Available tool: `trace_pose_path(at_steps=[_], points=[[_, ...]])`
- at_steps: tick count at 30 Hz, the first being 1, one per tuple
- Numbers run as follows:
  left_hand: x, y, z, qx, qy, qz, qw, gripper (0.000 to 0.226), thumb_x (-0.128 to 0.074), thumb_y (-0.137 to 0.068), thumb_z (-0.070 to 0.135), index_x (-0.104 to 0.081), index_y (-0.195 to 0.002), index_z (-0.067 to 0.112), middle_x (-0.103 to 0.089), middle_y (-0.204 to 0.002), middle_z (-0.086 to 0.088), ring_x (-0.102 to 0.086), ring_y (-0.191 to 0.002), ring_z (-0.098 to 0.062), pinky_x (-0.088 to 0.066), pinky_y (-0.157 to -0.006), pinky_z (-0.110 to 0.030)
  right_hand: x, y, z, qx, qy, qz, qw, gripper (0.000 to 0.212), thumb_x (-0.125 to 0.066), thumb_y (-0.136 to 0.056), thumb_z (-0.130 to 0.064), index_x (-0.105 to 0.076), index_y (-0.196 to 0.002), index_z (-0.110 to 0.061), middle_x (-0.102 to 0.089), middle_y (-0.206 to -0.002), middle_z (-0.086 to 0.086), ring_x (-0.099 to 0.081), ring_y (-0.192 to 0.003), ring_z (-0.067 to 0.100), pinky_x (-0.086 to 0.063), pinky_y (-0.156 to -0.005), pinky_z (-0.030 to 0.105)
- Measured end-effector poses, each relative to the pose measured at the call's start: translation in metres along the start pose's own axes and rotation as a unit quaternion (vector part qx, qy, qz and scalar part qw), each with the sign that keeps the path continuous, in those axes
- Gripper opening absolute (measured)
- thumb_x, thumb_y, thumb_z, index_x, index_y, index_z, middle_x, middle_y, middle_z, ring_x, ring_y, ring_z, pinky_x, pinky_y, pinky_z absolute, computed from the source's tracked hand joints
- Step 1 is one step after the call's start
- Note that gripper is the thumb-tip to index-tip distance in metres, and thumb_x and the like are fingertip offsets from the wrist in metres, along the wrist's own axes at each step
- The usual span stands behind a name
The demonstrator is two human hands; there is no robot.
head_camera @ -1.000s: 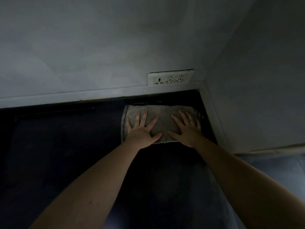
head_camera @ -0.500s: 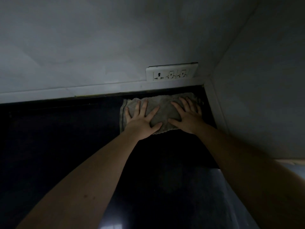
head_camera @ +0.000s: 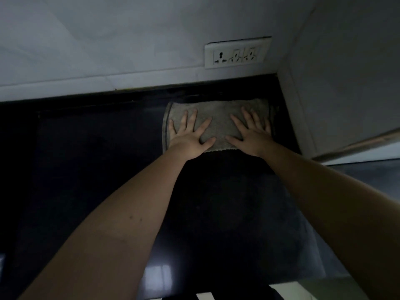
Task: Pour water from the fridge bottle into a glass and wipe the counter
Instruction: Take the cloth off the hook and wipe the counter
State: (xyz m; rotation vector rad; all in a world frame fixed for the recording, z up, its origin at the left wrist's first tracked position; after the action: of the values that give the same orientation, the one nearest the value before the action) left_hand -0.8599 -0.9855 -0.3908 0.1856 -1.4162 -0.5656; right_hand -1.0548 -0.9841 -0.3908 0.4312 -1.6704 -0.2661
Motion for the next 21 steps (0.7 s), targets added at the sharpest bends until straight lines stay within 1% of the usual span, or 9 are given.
trace_pose_path(at_steps=[7, 10, 15, 21], points=[[-0.028, 0.07, -0.037, -0.016, 0.007, 0.009, 1.0, 0.072, -0.012, -0.086, 0.083, 0.016, -0.147, 0.055, 0.034, -0.158, 0.004, 0.032, -0.144, -0.021, 0.019, -0.112, -0.06, -0.032, 0.051, -0.056, -0.001, 0.042, -0.008, 0.999, 0.082, -0.015, -0.084, -0.082, 0.016, -0.149, -0.044, 0.026, -0.159, -0.004, 0.022, -0.146, 0.02, 0.011, -0.116, 0.055], [-0.04, 0.1, -0.055, -0.015, 0.004, 0.01, 1.0, 0.072, -0.011, -0.086, 0.082, 0.018, -0.146, 0.055, 0.036, -0.157, 0.003, 0.033, -0.144, -0.021, 0.02, -0.112, -0.06, -0.046, 0.075, -0.083, 0.008, 0.037, 0.004, 0.999, 0.081, -0.015, -0.085, -0.081, 0.014, -0.15, -0.042, 0.025, -0.16, -0.002, 0.021, -0.147, 0.022, 0.011, -0.116, 0.055], [-0.062, 0.152, -0.083, -0.001, 0.006, 0.009, 1.0, 0.07, -0.011, -0.087, 0.081, 0.02, -0.145, 0.055, 0.04, -0.155, 0.004, 0.036, -0.142, -0.02, 0.021, -0.112, -0.059, -0.07, 0.113, -0.125, 0.013, 0.034, -0.009, 0.999, 0.081, -0.011, -0.083, -0.082, 0.018, -0.149, -0.044, 0.027, -0.159, -0.003, 0.022, -0.147, 0.022, 0.014, -0.115, 0.055], [-0.087, 0.22, -0.114, 0.013, 0.01, 0.013, 1.0, 0.07, -0.011, -0.087, 0.08, 0.02, -0.145, 0.055, 0.041, -0.154, 0.005, 0.037, -0.142, -0.02, 0.022, -0.112, -0.059, -0.097, 0.162, -0.176, 0.032, 0.026, -0.02, 0.999, 0.081, -0.012, -0.083, -0.082, 0.018, -0.148, -0.045, 0.027, -0.159, -0.004, 0.024, -0.146, 0.02, 0.016, -0.115, 0.054]])
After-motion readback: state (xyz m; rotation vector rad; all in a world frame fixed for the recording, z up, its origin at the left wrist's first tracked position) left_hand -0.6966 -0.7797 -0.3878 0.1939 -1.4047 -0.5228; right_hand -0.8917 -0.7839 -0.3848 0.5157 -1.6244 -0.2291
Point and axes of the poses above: each hand's wrist, its own y-axis away from the middle knuckle, its own x-axis out of the back of the hand, z = x × y, the point moved 8 cm from there along -y, towards the middle knuckle
